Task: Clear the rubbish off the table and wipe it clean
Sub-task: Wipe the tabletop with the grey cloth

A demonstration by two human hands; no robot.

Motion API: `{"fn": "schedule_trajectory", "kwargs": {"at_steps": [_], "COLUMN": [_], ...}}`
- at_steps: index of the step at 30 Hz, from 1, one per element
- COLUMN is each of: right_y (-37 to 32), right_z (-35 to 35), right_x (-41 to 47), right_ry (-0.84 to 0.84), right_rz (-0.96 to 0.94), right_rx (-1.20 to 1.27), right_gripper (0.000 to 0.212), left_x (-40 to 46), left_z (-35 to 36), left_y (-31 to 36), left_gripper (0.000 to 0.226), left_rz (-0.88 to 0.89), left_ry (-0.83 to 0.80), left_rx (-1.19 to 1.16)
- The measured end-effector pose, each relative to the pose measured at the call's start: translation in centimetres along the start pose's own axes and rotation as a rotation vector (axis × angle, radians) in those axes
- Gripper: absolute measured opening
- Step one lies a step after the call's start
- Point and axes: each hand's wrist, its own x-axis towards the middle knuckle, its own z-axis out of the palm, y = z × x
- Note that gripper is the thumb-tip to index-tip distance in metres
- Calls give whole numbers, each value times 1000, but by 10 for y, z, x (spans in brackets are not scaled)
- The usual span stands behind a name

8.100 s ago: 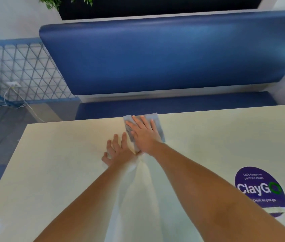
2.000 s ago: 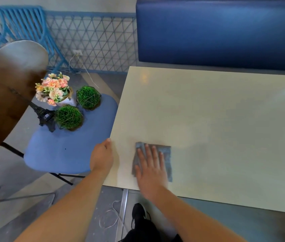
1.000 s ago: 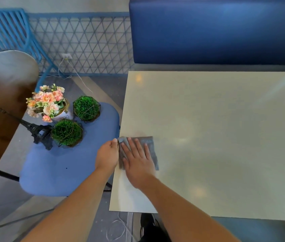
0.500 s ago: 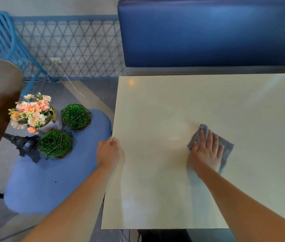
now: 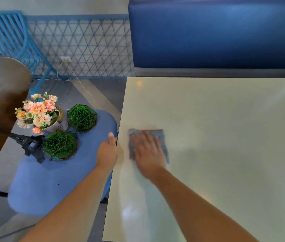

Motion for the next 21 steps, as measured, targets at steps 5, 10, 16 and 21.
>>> {"fn": "schedule_trajectory", "kwargs": {"at_steps": [5,10,16,21], "right_y": [103,134,58,-21], "right_z": [-34,-51,-25,-3], "right_x": [-17,-21,23,45], "right_ry": [119,141,114,-14], "right_rz": [348,656,435,76], "right_rx": [-23,-18,-1,-2], "right_gripper": [58,55,61,74], "left_x": [0,10,17,28], "left_z": [2,10,10,12], "left_y": [18,14,28,37], "left_gripper": [48,51,56,73], "left_rz": [100,123,-38,-98], "left_ry": [12,57,24,12], "left_rx": [-25,-68,79,56]}}
